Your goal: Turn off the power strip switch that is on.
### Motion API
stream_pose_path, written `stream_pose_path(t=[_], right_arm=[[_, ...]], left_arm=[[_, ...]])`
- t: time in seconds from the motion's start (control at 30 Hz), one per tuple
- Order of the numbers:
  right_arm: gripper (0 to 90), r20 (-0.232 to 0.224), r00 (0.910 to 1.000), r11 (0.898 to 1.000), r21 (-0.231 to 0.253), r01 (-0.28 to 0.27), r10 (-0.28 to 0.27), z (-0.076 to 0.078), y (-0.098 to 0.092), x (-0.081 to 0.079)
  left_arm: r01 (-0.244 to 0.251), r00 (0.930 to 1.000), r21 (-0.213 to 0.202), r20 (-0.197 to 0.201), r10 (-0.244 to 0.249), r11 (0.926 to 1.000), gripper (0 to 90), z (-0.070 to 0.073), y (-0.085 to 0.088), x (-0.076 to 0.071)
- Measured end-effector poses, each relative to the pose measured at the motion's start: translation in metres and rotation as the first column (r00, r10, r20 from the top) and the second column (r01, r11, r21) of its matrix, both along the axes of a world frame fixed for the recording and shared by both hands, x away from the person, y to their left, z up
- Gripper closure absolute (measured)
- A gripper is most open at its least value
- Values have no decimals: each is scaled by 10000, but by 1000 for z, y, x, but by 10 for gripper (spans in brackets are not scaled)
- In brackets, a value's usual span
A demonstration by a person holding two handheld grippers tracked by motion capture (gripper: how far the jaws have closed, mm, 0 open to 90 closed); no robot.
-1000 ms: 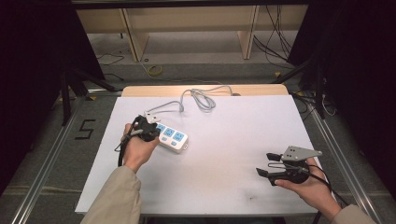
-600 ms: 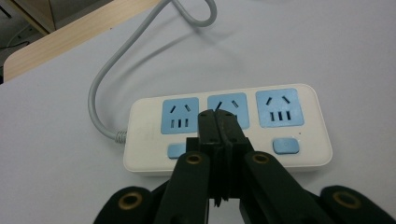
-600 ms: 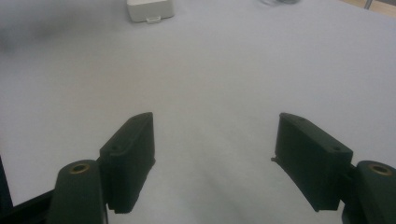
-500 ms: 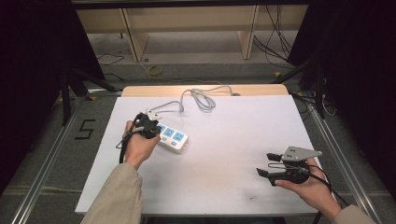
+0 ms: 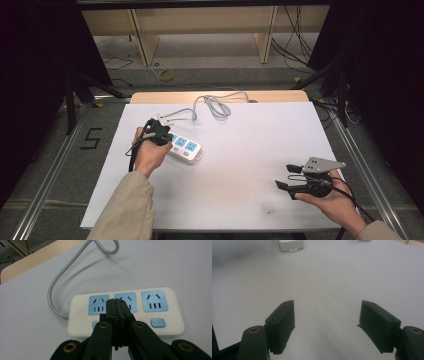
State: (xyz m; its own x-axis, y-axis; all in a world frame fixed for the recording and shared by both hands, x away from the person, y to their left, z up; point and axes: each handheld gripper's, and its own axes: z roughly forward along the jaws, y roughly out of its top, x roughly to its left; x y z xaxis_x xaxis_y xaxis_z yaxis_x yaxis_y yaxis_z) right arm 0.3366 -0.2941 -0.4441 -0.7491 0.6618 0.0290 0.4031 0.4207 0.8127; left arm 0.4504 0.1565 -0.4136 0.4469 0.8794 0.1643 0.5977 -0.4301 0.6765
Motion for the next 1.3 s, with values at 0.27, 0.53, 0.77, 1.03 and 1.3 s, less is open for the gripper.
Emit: stream_pose_path(t=[0.27,0.53,0.77,1.03,1.3], right_arm=[[289,-3,10000,10000,-1,-18,18,0,0,0],[289,2,10000,10000,-7,-6,6,0,0,0],[290,5,10000,10000,-16,-15,15,0,0,0],[289,-39,10000,10000,-17,0,0,0,0,0],[289,-32,10000,10000,-48,-29,29,0,0,0]], left_arm=[[34,9999,76,-132,-33,10000,898,-2,-2,4],[101,9996,121,-277,-97,9999,898,-5,-5,7],[185,9989,159,-438,-178,9997,898,-7,-7,9],[255,9981,198,-566,-244,9995,898,-10,-9,11],[354,9963,296,-787,-330,9989,898,-13,-11,13]])
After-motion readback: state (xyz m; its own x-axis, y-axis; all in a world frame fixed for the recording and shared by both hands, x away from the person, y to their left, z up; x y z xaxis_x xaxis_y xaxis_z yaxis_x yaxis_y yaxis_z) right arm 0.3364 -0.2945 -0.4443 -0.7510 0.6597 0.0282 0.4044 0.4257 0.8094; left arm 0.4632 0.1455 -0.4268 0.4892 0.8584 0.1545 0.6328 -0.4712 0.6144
